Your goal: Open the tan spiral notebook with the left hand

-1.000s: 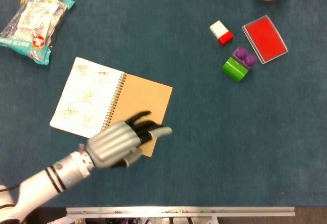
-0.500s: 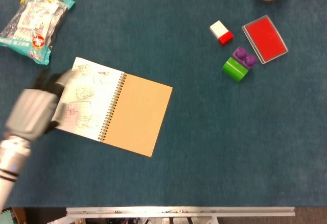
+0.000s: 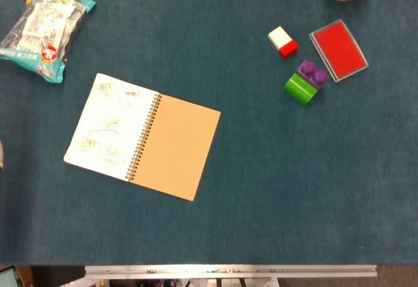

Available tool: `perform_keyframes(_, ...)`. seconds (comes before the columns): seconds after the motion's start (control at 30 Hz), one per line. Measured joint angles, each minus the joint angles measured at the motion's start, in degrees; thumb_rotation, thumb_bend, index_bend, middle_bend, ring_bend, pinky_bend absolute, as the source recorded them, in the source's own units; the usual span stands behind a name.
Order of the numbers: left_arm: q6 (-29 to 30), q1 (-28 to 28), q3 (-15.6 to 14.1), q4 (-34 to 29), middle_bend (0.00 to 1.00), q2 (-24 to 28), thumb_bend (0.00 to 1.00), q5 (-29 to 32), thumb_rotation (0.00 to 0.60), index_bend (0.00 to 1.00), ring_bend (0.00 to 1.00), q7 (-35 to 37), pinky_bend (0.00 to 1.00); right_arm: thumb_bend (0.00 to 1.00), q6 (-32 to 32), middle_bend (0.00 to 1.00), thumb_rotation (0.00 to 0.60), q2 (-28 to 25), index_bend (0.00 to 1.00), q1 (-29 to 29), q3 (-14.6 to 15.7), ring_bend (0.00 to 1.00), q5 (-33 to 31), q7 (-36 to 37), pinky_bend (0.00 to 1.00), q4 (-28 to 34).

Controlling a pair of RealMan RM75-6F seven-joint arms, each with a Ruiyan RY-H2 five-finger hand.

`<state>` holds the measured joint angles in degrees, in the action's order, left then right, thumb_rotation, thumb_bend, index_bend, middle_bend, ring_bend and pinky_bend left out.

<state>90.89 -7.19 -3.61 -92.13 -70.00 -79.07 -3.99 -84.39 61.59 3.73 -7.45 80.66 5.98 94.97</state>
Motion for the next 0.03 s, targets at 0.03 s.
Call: perform_keyframes(0.03,0.31,0.21,0.00,-0.22,0.11,0.11,0.50,-0.65,0.600,0.00,0.15,0.30,0.00,0.53,-0.02,0.37,0.600,-0.02,0.38,-0.01,0.03,0.28,0.08,0.12,0.37,0.10)
